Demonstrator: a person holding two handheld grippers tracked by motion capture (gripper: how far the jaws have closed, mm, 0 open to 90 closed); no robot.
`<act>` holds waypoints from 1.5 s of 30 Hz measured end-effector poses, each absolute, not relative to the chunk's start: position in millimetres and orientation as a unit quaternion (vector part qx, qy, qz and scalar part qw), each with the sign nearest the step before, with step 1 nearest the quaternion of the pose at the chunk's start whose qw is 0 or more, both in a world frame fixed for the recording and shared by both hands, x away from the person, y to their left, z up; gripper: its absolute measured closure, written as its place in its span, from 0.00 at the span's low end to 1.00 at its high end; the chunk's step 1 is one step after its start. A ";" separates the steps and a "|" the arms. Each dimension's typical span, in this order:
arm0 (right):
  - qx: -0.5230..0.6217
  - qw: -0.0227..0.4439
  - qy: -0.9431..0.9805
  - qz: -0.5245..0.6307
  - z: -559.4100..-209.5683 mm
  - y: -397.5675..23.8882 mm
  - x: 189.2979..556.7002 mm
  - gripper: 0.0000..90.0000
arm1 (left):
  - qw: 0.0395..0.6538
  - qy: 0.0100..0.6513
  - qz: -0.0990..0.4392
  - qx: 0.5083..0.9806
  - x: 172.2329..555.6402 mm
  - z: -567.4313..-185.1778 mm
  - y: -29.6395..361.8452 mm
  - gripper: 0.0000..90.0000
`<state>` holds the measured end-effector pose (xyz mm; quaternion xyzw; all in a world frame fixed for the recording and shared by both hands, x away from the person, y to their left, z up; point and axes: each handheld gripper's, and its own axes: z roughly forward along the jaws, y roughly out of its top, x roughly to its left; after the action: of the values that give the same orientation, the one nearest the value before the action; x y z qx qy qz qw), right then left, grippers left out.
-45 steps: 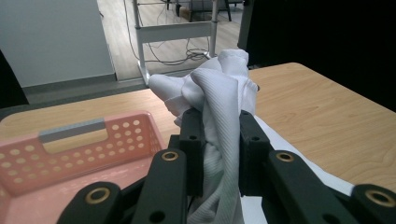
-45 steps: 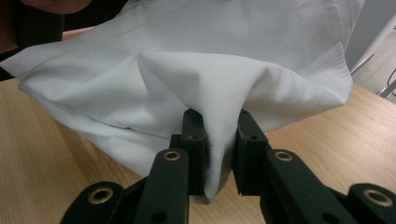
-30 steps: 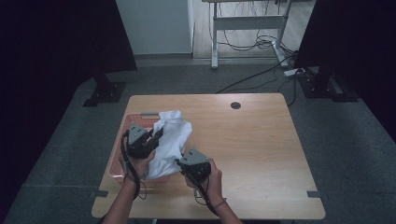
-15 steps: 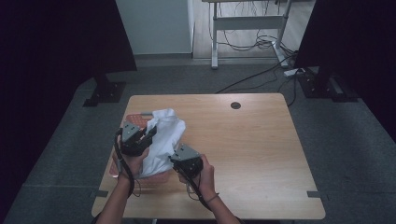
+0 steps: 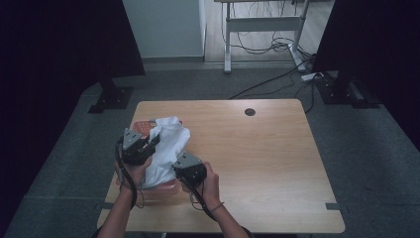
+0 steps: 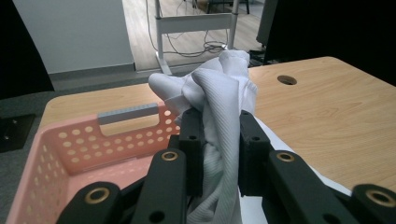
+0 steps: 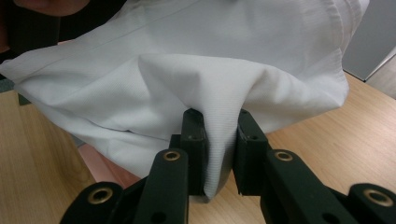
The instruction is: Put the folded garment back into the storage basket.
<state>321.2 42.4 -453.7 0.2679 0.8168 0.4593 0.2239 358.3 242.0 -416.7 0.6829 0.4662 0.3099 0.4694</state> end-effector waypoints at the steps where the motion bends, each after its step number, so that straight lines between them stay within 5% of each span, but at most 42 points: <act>1: 0.268 0.224 0.817 0.459 -454.0 43.9 322.0 0.85 | 0.469 0.467 0.311 0.683 358.5 -416.8 243.3 0.83; 37: 0.261 0.219 0.827 0.448 -461.3 90.4 342.4 0.84 | 0.457 0.495 0.314 0.669 367.1 -426.2 280.6 0.83; 40: 0.267 0.220 0.823 0.450 -463.6 90.6 344.6 0.68 | 0.459 0.500 0.300 0.671 371.5 -432.1 282.2 0.79; 42: 0.267 0.202 0.828 0.450 -468.1 91.0 348.9 0.48 | 0.443 0.503 0.270 0.691 380.9 -441.4 279.8 0.58; 45: 0.276 0.196 0.829 0.445 -474.9 89.5 352.1 0.38 | 0.421 0.505 0.286 0.697 381.6 -448.1 275.8 0.43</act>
<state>352.1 89.5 -474.9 0.2758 0.8291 0.4451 0.1960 381.6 275.8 -448.1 0.6974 0.5049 0.2858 0.4208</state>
